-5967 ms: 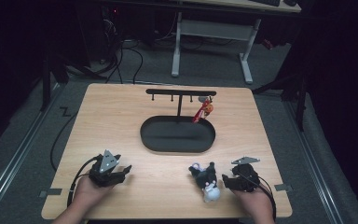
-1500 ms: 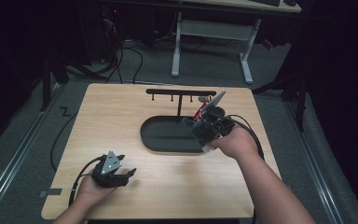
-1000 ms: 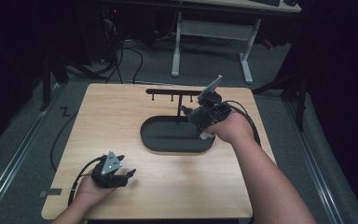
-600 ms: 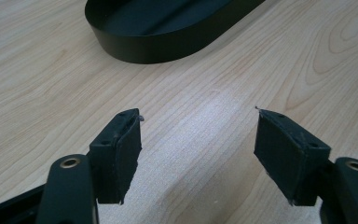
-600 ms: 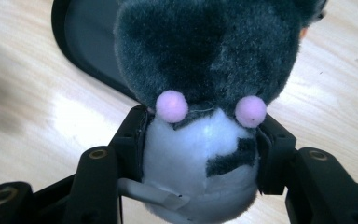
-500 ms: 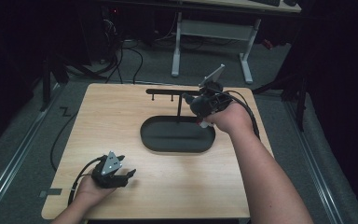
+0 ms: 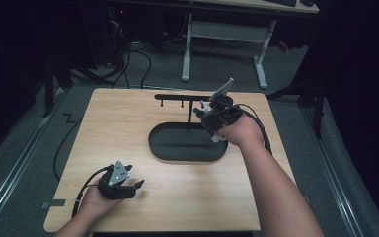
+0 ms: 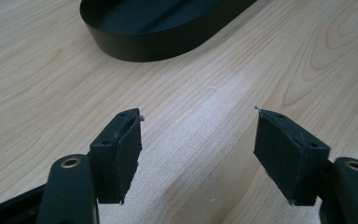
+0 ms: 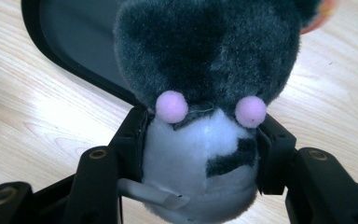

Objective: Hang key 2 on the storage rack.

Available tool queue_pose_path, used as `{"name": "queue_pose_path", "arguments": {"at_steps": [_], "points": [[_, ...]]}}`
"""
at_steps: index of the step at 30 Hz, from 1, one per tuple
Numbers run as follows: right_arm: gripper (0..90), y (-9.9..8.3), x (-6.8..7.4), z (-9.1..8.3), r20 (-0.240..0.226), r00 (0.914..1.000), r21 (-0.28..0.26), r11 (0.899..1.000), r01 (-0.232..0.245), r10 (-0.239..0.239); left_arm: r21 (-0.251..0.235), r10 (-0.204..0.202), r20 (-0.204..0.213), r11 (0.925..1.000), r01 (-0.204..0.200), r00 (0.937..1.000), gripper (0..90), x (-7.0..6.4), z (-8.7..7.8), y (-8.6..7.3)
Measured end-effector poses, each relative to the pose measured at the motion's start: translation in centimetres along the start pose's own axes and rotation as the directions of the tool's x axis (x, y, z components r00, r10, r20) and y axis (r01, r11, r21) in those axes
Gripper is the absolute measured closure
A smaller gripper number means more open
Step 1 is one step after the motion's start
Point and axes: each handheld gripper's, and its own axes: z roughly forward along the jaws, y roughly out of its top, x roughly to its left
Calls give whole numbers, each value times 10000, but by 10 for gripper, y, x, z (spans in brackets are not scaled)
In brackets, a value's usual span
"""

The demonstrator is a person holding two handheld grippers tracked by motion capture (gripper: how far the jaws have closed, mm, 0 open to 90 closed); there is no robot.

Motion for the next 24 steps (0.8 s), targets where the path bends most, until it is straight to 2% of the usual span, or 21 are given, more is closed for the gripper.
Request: {"name": "queue_pose_path", "arguments": {"at_steps": [9,11,17,18,21,24], "points": [[473,-3,2,28,-335,9994,313,9995,-67,78,73,74,92,9999,-75,9999,328,-1,1,0],[472,-2,3,34,-350,9994,294,9995,86,-76,86,92,103,9999,-92,9999,329,-1,2,0],[467,3,5,43,-449,9989,192,9998,-107,115,137,242,119,9996,-244,9996,332,-3,2,0],[464,4,4,45,-440,9990,128,9999,-18,23,146,261,125,9995,-263,9996,332,-3,2,0],[435,8,4,52,-484,9986,-5,9998,-200,199,162,285,130,9995,-287,9995,333,-4,2,0],[360,8,4,59,-710,9969,-45,9994,-331,327,193,311,143,9993,-314,9994,333,-4,2,0]]}}
